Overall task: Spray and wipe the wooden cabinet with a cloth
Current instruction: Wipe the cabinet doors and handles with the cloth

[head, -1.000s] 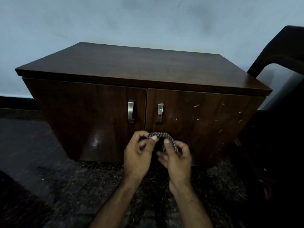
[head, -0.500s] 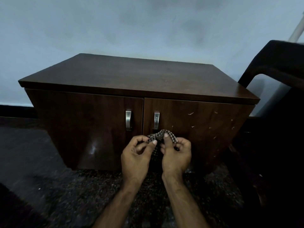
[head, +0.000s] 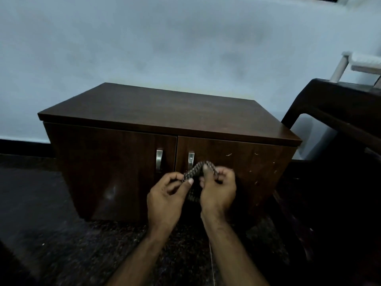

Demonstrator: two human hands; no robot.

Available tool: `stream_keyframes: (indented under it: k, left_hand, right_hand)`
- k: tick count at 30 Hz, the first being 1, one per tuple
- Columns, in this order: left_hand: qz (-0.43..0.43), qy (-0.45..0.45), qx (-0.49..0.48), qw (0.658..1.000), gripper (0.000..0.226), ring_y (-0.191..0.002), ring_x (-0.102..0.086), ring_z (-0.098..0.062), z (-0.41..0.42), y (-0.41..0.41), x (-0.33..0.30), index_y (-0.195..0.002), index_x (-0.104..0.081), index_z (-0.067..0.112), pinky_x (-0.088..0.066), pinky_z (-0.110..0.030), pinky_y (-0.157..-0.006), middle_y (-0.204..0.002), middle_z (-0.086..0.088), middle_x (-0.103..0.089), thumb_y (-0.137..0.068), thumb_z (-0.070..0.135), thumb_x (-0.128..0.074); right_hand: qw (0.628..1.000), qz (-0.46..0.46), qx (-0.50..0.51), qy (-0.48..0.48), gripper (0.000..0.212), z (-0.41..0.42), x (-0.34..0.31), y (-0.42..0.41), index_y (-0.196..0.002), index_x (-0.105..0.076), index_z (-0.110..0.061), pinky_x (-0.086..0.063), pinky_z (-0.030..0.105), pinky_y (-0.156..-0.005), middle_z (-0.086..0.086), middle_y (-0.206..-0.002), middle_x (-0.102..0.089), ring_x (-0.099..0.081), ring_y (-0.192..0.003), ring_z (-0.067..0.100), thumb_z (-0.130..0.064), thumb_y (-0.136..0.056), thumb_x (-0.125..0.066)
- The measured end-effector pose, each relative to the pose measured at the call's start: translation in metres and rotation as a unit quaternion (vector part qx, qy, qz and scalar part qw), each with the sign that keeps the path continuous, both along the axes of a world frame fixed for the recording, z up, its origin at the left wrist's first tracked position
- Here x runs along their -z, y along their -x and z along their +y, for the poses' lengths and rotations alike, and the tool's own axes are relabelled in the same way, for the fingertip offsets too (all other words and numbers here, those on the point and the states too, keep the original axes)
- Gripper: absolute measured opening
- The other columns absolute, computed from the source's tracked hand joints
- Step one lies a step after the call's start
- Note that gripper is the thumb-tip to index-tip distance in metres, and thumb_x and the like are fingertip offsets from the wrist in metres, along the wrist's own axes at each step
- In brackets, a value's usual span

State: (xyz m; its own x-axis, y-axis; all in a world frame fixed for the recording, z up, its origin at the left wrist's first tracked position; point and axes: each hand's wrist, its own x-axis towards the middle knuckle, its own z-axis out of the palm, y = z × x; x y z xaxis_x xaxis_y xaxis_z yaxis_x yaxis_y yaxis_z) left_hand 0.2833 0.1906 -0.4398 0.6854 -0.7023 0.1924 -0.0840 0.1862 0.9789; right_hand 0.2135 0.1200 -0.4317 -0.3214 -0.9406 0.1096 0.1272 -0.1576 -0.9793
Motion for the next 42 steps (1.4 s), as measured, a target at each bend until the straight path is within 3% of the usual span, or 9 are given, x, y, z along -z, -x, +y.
stream_keyframes:
  k: [4,7,11,15,17,23,29,35,42]
  left_hand:
    - [0.003,0.040,-0.023,0.999,0.015,-0.076,-0.072,0.002,-0.004,0.002,-0.024,-0.088,-0.073,0.027,-0.053,-0.011,-0.069,-0.082,0.007,-0.079,-0.080,0.023,-0.085]
    - [-0.021,-0.012,-0.029,0.999,0.014,-0.071,-0.069,0.009,-0.001,0.003,-0.025,-0.085,-0.073,0.030,-0.049,-0.009,-0.062,-0.077,0.015,-0.077,-0.079,0.030,-0.085]
    - [0.007,-0.053,-0.002,0.999,0.013,-0.070,-0.070,0.004,0.007,0.001,-0.015,-0.084,-0.074,0.029,-0.048,-0.019,-0.065,-0.076,0.014,-0.078,-0.078,0.030,-0.086]
    - [0.029,-0.008,0.007,1.000,0.017,-0.075,-0.072,-0.004,-0.002,0.001,-0.036,-0.087,-0.075,0.028,-0.057,-0.028,-0.073,-0.080,0.007,-0.079,-0.076,0.026,-0.088]
    - [0.046,0.006,0.021,0.999,0.019,-0.083,-0.076,-0.013,-0.010,0.002,-0.045,-0.090,-0.076,0.029,-0.059,-0.034,-0.078,-0.084,0.005,-0.080,-0.076,0.026,-0.088]
    - [0.055,-0.046,0.020,0.997,0.016,-0.080,-0.075,-0.016,-0.003,0.007,-0.027,-0.089,-0.076,0.026,-0.060,-0.042,-0.082,-0.077,0.006,-0.079,-0.078,0.028,-0.086]
    - [0.089,-0.013,0.004,0.996,0.015,-0.084,-0.075,-0.017,-0.002,-0.006,-0.025,-0.094,-0.075,0.023,-0.058,-0.043,-0.087,-0.081,0.000,-0.080,-0.082,0.026,-0.083]
    - [0.073,-0.020,-0.010,0.997,0.015,-0.085,-0.076,-0.010,0.001,-0.008,-0.012,-0.095,-0.074,0.027,-0.060,-0.034,-0.082,-0.084,0.008,-0.080,-0.083,0.027,-0.082]
    - [0.036,-0.018,-0.007,0.999,0.015,-0.083,-0.076,-0.007,-0.005,-0.013,-0.021,-0.099,-0.073,0.027,-0.061,-0.033,-0.080,-0.084,0.010,-0.080,-0.086,0.032,-0.079]
  right_hand:
    - [0.995,0.069,0.003,0.075,0.022,-0.010,-0.030,-0.006,-0.080,-0.058,-0.040,-0.060,0.051,-0.065,-0.002,-0.073,-0.067,-0.071,-0.068,0.021,-0.048,-0.074,-0.077]
    - [0.995,0.095,0.005,0.039,0.022,0.000,-0.015,0.001,-0.080,-0.057,-0.035,-0.060,0.049,-0.069,-0.005,-0.076,-0.067,-0.069,-0.071,0.018,-0.036,-0.081,-0.080]
    - [0.993,0.115,-0.024,-0.013,0.023,0.005,-0.001,0.004,-0.079,-0.058,-0.031,-0.060,0.047,-0.068,-0.004,-0.075,-0.066,-0.069,-0.069,0.021,-0.031,-0.084,-0.080]
    - [0.988,0.150,-0.022,0.041,0.018,-0.002,-0.047,0.006,-0.084,-0.061,-0.027,-0.045,0.019,-0.058,-0.008,-0.075,-0.064,-0.061,-0.067,0.008,-0.026,-0.085,-0.079]
    - [0.984,0.164,-0.013,0.061,0.016,-0.005,-0.057,0.008,-0.086,-0.062,-0.025,-0.041,0.015,-0.057,-0.009,-0.074,-0.063,-0.058,-0.065,0.002,-0.025,-0.085,-0.078]
    - [0.982,0.187,-0.014,0.012,0.024,0.003,-0.025,0.015,-0.076,-0.057,-0.029,-0.057,0.038,-0.070,-0.008,-0.074,-0.065,-0.063,-0.068,0.011,-0.023,-0.084,-0.079]
    - [0.976,0.194,-0.066,0.069,0.013,0.010,-0.039,0.010,-0.088,-0.065,-0.032,-0.050,0.025,-0.063,-0.008,-0.079,-0.068,-0.065,-0.073,0.007,-0.038,-0.087,-0.076]
    - [0.972,0.197,-0.117,0.054,0.015,0.010,-0.013,0.015,-0.090,-0.065,-0.037,-0.060,0.037,-0.073,-0.009,-0.081,-0.072,-0.071,-0.076,0.006,-0.051,-0.088,-0.071]
    - [0.964,0.223,-0.111,0.092,0.023,0.001,-0.015,0.012,-0.108,-0.064,-0.042,-0.060,0.035,-0.073,-0.011,-0.092,-0.069,-0.070,-0.082,0.007,-0.056,-0.090,-0.060]
